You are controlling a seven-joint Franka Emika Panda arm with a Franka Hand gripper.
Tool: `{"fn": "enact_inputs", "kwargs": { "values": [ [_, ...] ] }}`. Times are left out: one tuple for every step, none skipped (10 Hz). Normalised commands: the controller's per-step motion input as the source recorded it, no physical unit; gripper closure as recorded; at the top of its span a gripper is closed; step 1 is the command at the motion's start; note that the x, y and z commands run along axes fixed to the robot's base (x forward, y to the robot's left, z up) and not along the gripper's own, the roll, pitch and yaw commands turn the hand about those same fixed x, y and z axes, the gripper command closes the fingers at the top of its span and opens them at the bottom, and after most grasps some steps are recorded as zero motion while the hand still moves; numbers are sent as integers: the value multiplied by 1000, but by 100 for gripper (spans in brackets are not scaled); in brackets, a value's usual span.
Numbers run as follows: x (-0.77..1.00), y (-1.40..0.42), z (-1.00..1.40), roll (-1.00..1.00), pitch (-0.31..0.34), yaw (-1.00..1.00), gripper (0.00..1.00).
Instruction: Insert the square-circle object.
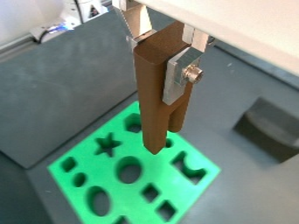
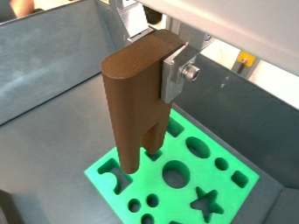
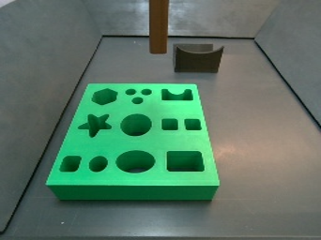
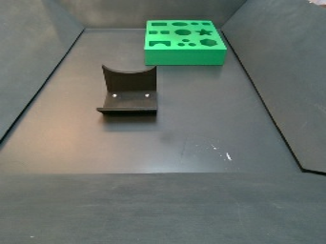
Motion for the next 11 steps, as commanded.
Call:
{"fn": "enact_inputs", "kwargs": {
  "values": [
    [-494, -971, -446, -64, -83, -40, 100],
    [-509, -937, -417, -50, -103, -86, 100],
    [-300, -629, -331, -43, -91, -426, 100],
    [0, -363, -151, 0, -20, -794, 100],
    [0, -257, -51, 0, 0, -946, 100],
    [0, -220, -26, 0, 0, -974, 100],
    [0, -206, -23, 0, 0, -977, 100],
    [0, -206, -20, 0, 0, -974, 100],
    [0, -206, -20, 0, 0, -974, 100],
    [0, -191, -17, 4, 0, -977, 100],
    [0, -163, -20, 34, 0, -980, 100]
  ]
}}
